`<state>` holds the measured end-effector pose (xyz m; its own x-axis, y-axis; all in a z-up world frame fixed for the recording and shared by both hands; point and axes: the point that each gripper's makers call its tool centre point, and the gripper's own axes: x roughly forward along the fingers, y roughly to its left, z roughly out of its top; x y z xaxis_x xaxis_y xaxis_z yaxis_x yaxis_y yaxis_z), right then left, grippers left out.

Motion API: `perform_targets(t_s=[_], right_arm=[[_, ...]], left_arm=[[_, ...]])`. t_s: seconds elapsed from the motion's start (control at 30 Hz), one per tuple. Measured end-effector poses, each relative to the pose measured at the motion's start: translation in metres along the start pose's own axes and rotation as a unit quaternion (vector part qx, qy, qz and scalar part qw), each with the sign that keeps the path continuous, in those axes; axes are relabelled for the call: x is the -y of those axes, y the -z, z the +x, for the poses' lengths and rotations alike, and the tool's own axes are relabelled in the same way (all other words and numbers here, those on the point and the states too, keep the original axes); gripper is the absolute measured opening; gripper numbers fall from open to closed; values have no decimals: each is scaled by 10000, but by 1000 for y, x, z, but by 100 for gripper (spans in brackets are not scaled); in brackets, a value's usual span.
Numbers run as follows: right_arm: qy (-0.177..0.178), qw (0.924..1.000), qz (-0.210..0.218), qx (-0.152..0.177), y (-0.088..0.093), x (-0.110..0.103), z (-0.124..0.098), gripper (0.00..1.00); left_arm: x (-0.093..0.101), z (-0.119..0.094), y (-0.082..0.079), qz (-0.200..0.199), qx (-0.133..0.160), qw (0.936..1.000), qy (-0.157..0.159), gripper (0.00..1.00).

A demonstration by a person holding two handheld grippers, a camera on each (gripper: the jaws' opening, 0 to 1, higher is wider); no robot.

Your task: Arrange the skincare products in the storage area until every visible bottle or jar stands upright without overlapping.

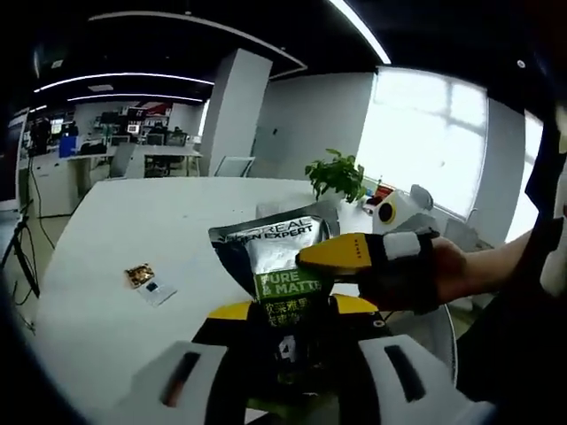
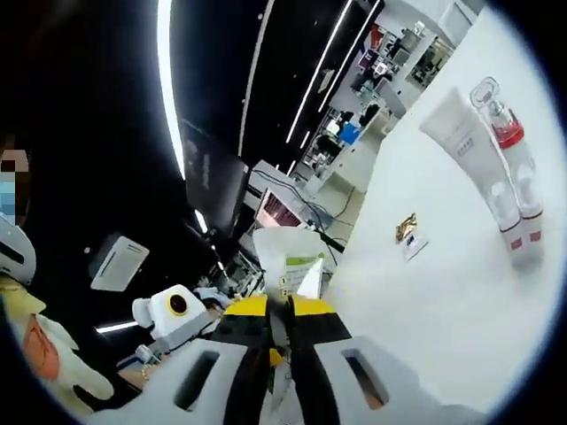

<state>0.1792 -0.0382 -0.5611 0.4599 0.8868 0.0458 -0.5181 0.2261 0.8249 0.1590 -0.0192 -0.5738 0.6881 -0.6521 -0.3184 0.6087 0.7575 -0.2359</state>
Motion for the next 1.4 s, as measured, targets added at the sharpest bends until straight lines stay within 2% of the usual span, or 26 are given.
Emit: perform_targets(t_s=[0.1,0.17,0.2,0.33,0.37,0.43,0.53,0.6,0.67,0.7,0.73,0.77,0.83,0.87,0.9,0.97,1.0,1.03,1.07,1.1,1.13,1.23,1.27,1.3,1.33,1.4], right_arm=[[-69,9999,127,63,-3,0,-5,5],[-131,9997,168,75,-5,-3,-8,4],[-208,9995,216,101,-7,-5,-10,4],[-552,9979,283,185,-19,-17,-19,3],[-783,9962,334,181,-30,-22,-24,3],[-1041,9935,413,224,-36,-33,-27,3],[-1339,9899,434,149,-39,-46,-30,3],[-1535,9867,516,132,-39,-55,-30,3],[-1742,9826,624,134,-39,-64,-31,4],[-1777,9819,637,139,-39,-66,-30,3],[-1806,9814,641,148,-40,-67,-30,4],[-1804,9815,615,165,-41,-68,-30,4],[-1735,9830,582,147,-41,-65,-28,4],[-1665,9838,643,195,-44,-60,-28,4],[-1644,9839,669,216,-45,-59,-28,4],[-1409,9871,676,350,-51,-49,-28,4],[-1214,9905,504,394,-53,-41,-28,4],[-1181,9918,369,324,-49,-40,-28,4],[-1155,9923,184,404,-50,-40,-28,5],[-1144,9917,-140,579,-53,-40,-28,5],[-1040,9919,-287,677,-53,-39,-28,7],[-965,9926,-250,691,-47,-37,-28,18],[-960,9929,-213,669,-44,-36,-27,20],[-959,9933,-184,613,-39,-37,-26,22],[-955,9937,-158,566,-35,-37,-26,23],[-1027,9934,-73,509,-27,-40,-25,24]], left_arm=[[1,1,-2,-4,-13,10000,77,39],[2,-2,-6,-99,-2,9997,208,37],[3,-4,-7,-227,-26,9992,339,37],[-7,-12,-20,-835,196,9950,504,43],[-15,-14,-23,-1009,223,9928,610,44],[-17,-14,-24,-1187,200,9891,853,44],[-2,-13,-28,-1616,83,9747,1542,48],[11,-14,-35,-1883,162,9598,2076,45],[26,-16,-43,-2248,264,9398,2561,41],[30,-15,-43,-2381,268,9337,2661,39],[36,-16,-43,-2598,217,9213,2885,36],[39,-17,-42,-2700,156,9158,2969,28],[44,-16,-42,-3088,147,8972,3154,17],[42,-15,-43,-3230,215,8928,3132,15],[42,-14,-41,-3261,184,8924,3114,13],[41,-13,-41,-3192,255,8980,3018,4],[41,-15,-44,-3087,355,9011,3023,0],[43,-14,-45,-3076,357,9029,2982,0],[44,-12,-45,-3058,295,9048,2948,0],[44,-12,-46,-3015,329,9073,2913,0],[43,-11,-47,-3021,366,9076,2893,0],[42,-10,-55,-3223,539,9004,2871,0],[38,-10,-63,-3369,804,8953,2802,0],[37,-11,-67,-3489,915,8888,2828,0],[35,-13,-73,-3705,1065,8764,2888,0],[30,-14,-80,-3853,1282,8670,2888,0]])
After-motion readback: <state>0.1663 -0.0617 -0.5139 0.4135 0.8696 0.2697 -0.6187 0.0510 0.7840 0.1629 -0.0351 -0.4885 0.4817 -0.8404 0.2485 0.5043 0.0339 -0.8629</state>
